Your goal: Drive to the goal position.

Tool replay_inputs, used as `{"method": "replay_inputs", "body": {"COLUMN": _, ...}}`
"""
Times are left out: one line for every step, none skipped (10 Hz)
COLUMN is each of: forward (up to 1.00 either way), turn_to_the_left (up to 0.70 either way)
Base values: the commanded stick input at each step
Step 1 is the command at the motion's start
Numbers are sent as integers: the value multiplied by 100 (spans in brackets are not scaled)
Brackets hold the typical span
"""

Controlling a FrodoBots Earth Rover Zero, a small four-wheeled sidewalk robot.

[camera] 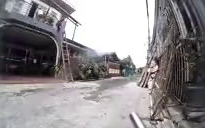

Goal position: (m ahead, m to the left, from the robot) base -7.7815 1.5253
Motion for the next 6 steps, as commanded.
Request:
{"method": "replay_inputs", "body": {"forward": 0, "turn_to_the_left": 70}}
{"method": "replay_inputs", "body": {"forward": 0, "turn_to_the_left": 70}}
{"method": "replay_inputs", "body": {"forward": 0, "turn_to_the_left": 70}}
{"method": "replay_inputs", "body": {"forward": 0, "turn_to_the_left": 70}}
{"method": "replay_inputs", "body": {"forward": 0, "turn_to_the_left": 70}}
{"method": "replay_inputs", "body": {"forward": 0, "turn_to_the_left": 70}}
